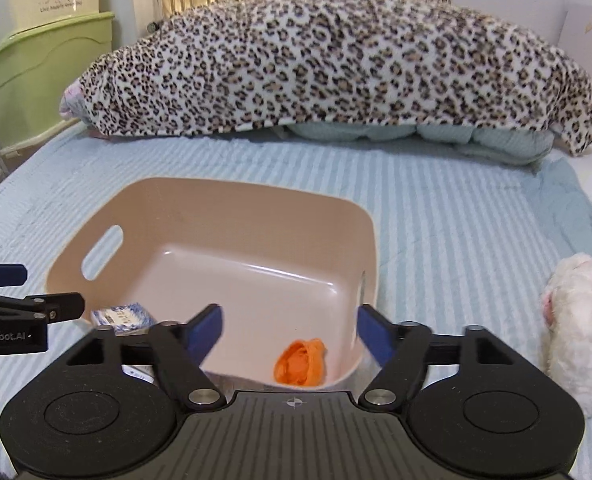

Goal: Organize objects
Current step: 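Grasp the black box with the left tool while the right tool grasps the green herb bag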

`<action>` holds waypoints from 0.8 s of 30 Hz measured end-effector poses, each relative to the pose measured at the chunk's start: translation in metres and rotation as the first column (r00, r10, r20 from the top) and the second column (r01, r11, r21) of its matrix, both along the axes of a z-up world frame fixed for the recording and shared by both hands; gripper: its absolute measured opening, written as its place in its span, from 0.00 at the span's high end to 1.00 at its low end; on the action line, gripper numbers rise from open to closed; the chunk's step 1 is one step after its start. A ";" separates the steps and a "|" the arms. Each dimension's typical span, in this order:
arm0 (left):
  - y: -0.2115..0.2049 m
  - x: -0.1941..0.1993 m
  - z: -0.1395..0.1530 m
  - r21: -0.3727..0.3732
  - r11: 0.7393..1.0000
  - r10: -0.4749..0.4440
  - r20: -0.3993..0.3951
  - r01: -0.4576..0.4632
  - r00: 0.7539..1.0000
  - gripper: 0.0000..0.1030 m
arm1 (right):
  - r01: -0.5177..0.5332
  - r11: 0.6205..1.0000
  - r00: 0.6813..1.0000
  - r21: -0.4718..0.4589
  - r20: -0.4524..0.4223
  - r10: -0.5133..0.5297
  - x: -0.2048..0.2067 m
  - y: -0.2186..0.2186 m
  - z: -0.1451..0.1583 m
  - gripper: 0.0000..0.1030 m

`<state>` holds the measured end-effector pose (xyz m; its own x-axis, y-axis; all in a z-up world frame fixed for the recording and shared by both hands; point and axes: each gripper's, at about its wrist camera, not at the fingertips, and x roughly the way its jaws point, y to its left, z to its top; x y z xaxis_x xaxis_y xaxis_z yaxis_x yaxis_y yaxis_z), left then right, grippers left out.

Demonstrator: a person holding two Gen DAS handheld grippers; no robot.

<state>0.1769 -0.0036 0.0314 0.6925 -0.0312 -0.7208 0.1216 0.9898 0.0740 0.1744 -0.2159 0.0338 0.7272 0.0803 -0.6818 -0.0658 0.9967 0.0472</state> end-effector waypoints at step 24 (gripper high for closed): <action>0.027 -0.063 -0.055 0.021 0.999 0.044 -0.142 -0.041 0.989 0.12 | -0.026 0.998 0.976 0.060 -0.216 0.038 -0.064 0.035 -0.075 0.04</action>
<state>0.1143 0.0238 -0.0240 0.5834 0.0102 -0.8121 0.0898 0.9930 0.0771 0.1107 -0.1809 -0.0416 0.5584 0.1440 -0.8170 -0.0798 0.9896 0.1199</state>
